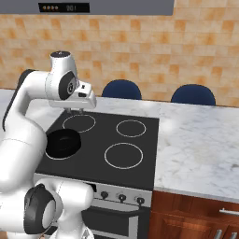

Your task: Turn on the front left burner of the stove.

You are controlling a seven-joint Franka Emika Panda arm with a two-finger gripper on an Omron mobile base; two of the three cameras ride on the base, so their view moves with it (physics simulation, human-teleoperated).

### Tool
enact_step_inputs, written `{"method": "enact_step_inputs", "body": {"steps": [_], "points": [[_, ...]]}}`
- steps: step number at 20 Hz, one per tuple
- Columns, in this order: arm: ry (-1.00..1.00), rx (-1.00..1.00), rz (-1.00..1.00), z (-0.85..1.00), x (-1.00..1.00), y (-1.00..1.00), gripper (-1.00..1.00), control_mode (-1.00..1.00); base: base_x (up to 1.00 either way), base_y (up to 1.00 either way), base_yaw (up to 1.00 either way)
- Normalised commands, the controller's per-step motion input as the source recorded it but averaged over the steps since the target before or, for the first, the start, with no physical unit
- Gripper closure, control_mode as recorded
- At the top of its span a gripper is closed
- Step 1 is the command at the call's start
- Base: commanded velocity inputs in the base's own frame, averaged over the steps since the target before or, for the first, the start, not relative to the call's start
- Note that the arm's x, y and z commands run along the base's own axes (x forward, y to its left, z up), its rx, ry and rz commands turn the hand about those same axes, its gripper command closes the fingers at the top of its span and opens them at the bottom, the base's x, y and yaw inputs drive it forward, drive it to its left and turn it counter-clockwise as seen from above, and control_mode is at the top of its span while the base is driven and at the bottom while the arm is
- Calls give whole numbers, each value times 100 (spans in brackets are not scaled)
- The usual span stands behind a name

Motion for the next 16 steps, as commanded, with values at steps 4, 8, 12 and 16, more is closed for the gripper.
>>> {"method": "enact_step_inputs", "body": {"steps": [4, 8, 12, 16], "points": [[-3, 0, 0, -5, -3, 43, -100, -100, 0, 0, 0], [-15, -5, 0, -6, -35, 100, -100, -100, 0, 0, 0], [-19, -15, -1, -18, -63, 100, -100, -100, 0, 0, 0], [-14, -10, -8, -16, -39, 100, -100, -100, 0, 0, 0]]}}
